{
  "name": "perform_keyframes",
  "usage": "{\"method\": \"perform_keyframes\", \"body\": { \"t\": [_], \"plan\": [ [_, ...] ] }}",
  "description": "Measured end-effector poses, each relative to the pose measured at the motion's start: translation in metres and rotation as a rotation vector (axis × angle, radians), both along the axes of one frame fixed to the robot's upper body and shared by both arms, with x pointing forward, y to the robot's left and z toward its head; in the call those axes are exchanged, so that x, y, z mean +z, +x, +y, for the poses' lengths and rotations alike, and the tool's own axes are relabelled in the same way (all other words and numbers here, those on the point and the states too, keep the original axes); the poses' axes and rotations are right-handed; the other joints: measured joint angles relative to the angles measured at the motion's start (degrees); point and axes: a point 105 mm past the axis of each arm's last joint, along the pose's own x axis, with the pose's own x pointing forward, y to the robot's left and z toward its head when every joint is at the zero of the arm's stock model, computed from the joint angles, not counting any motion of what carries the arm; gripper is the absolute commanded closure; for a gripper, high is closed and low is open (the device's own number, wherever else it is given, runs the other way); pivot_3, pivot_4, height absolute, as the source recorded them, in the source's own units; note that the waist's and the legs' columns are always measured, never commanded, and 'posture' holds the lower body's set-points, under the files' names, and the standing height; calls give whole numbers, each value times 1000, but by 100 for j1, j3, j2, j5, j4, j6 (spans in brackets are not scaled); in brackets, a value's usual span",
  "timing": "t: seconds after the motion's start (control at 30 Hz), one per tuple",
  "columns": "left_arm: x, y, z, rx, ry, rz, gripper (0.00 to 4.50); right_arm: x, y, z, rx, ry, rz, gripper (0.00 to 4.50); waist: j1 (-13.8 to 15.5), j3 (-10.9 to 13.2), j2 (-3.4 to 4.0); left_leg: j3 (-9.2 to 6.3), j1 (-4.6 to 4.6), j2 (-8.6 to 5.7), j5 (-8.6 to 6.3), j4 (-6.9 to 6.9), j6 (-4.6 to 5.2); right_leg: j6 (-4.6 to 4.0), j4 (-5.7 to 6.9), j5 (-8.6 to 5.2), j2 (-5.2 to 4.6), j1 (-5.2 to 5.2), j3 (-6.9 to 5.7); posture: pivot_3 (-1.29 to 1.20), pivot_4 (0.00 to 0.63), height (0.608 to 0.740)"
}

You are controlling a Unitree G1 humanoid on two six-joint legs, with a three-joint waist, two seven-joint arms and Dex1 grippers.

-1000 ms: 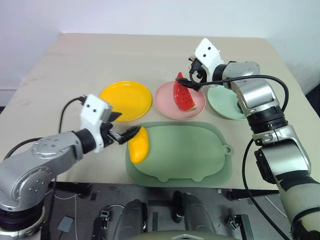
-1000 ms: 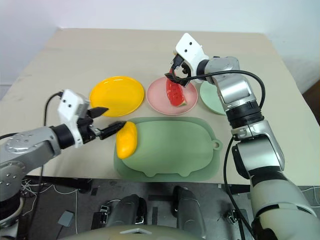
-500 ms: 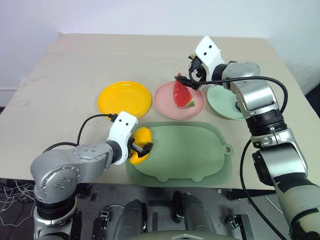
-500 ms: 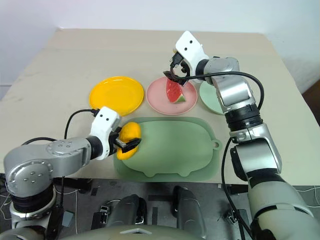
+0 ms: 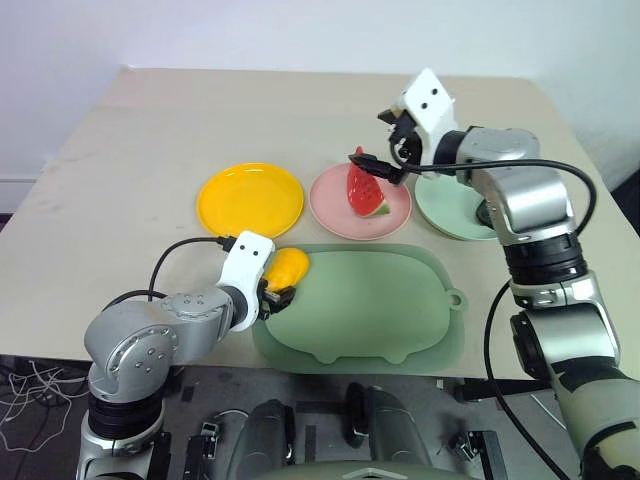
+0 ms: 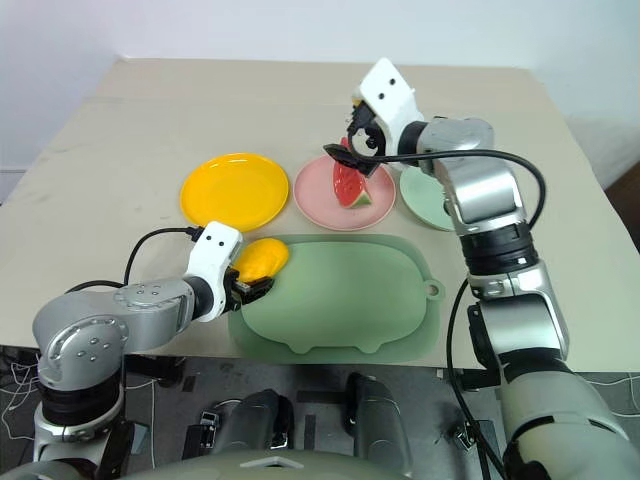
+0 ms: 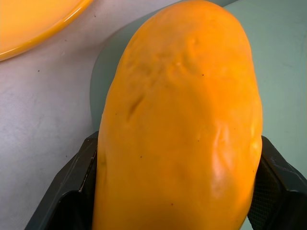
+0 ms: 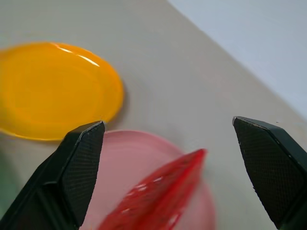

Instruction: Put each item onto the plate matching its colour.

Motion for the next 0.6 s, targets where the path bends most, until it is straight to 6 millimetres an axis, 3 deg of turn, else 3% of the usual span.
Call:
{"method": "perform_keyframes", "body": {
  "t": [0.13,0.27,0.37,0.47,0.6],
  "plan": [
    [0,0,0,-3,-3,3,1365,-4,-42,-24,128,29,101,0,39,-1,0,-3,18,0,-16,-5,28,-1,-4,-2,1,15,-1,0,150,740],
    [4,4,5,7,-18,3,1366,-42,-75,-30,208,-9,245,0,44,0,-3,5,41,1,-17,-10,30,-4,-4,-6,7,26,9,0,150,740],
    [21,18,11,20,-29,-39,1366,-63,-83,-32,188,-18,310,0,69,4,-7,4,40,0,-15,-10,26,2,-3,-10,8,25,9,0,150,740],
    [46,41,36,89,-8,-94,1366,-78,-94,-28,197,-29,348,0,92,4,-8,6,41,-1,-14,-10,24,13,-2,-18,11,24,10,0,150,740],
    [53,71,65,159,42,-103,1366,-91,-99,-23,190,-43,371,0,101,5,-9,10,38,-2,-15,-11,25,-3,-5,-8,10,22,10,0,150,740]
  ]
}}
